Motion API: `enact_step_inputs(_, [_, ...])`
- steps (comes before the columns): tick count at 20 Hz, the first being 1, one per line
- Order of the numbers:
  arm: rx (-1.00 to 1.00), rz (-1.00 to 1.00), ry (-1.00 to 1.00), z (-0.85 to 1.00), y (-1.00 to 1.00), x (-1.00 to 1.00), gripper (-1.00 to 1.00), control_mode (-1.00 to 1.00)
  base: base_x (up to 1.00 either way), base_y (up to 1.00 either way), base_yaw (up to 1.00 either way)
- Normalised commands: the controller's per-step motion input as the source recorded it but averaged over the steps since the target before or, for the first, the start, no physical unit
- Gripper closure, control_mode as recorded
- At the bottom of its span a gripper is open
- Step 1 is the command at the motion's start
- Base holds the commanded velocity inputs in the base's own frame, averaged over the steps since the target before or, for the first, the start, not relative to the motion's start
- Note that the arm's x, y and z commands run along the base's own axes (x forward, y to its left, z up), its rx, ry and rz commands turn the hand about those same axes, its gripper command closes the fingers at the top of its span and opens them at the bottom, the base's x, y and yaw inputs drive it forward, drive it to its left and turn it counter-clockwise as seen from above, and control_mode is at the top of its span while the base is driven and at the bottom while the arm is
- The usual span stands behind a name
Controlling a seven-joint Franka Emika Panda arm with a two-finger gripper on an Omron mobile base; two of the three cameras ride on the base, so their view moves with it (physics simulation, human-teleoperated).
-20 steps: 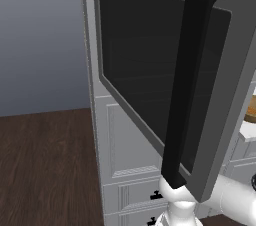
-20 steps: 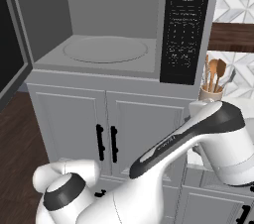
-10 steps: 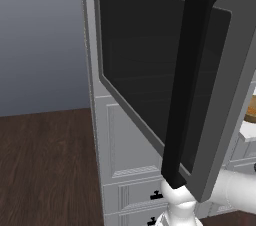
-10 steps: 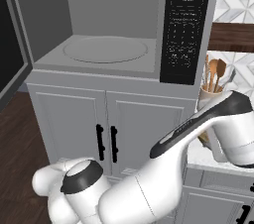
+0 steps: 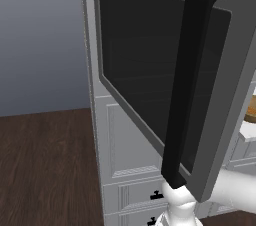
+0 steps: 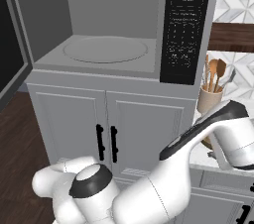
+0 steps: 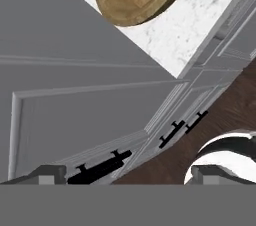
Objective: Open the microwave, place the bowl with waffle inside the microwave, then close the microwave door and turn it on.
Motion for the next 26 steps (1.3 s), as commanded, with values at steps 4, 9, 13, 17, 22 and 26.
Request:
enact_step_inputs(4, [0.0,-0.18,0.07,-0.17,-0.47,0.48,-1.0,-1.0,0.0,0.0,0.0])
enact_step_inputs(9, [0.01,-0.05,0.0,-0.05,-0.16,0.09,-1.0,-1.0,0.0,0.0,0.0])
enact_step_inputs(13, [0.0,0.0,0.11,-0.31,-0.19,0.11,-1.0,-1.0,0.0,0.0,0.0])
enact_step_inputs(17, [0.01,0.0,0.07,-0.1,-0.3,0.42,-1.0,-1.0,0.0,0.0,0.0])
enact_step_inputs(22, [0.01,0.0,0.07,-0.18,-0.42,0.2,-1.0,-1.0,0.0,0.0,0.0])
enact_step_inputs(26, [0.02,0.0,0.06,-0.03,-0.1,0.03,-1.0,-1.0,0.0,0.0,0.0])
